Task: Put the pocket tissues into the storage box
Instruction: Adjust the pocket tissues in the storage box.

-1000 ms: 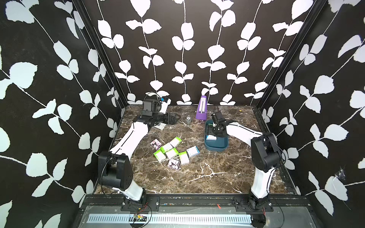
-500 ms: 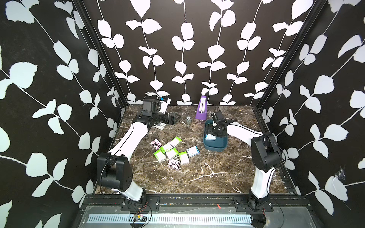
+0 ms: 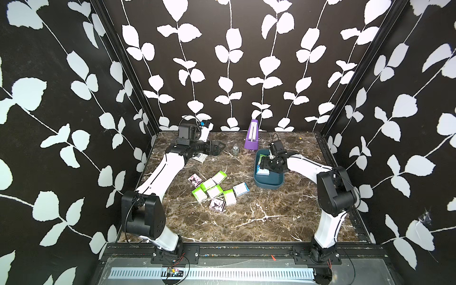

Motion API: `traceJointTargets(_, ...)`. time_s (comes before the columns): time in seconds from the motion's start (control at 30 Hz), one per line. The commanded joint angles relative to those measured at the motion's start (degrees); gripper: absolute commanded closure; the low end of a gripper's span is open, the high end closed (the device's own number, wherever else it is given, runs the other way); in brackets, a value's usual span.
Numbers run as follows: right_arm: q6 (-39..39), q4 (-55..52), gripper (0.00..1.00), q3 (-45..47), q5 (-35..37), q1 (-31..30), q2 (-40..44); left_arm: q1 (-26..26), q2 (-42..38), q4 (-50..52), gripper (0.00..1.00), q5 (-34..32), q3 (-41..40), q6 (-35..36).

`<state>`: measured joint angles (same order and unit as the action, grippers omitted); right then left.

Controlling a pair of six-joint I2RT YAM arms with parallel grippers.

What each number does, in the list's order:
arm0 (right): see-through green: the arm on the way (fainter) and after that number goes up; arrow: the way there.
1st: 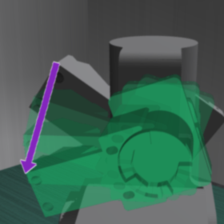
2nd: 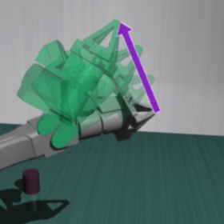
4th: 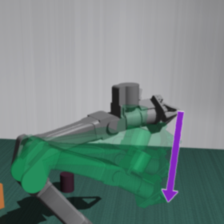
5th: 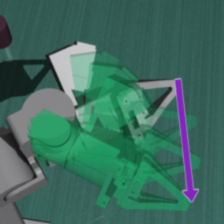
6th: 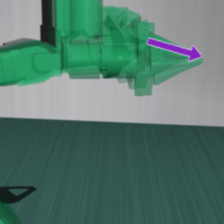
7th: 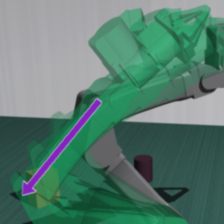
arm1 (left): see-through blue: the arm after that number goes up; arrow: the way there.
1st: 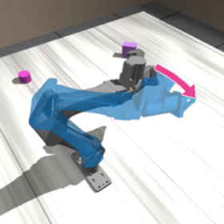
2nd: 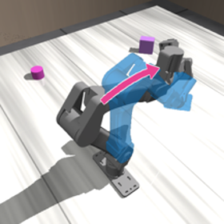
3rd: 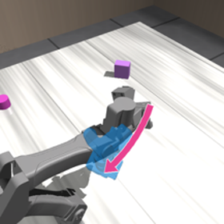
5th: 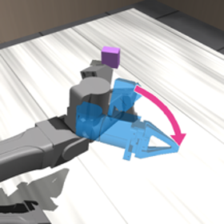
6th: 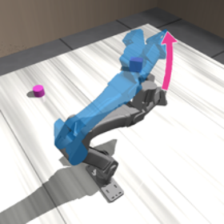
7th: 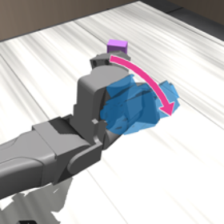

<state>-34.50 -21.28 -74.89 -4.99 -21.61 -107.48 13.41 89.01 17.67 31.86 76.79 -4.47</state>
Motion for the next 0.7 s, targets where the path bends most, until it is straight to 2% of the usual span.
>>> traceJointTargets(0.0, -0.7, 1.3, 0.37, 3.1, -1.0, 0.7, 1.6, -0.1, -2.0, 0.4, 0.01, -0.1, -0.5, 0.4)
traceJointTargets(0.13, -1.3, 2.6, 0.43, 4.3, -1.2, 1.1, 1.5, -0.1, -2.0, 0.4, 0.01, 0.0, -0.5, 0.7)
traceJointTargets(0.4, -0.8, 3.0, 0.61, 4.8, -1.9, 1.9, 0.3, -0.1, -1.7, 0.6, 0.01, 0.1, 0.1, 0.7)
traceJointTargets(0.67, -1.2, 3.2, 0.67, 4.1, -4.4, 1.9, -1.2, -0.2, -1.4, 0.4, 0.01, 0.2, 0.3, 0.3)
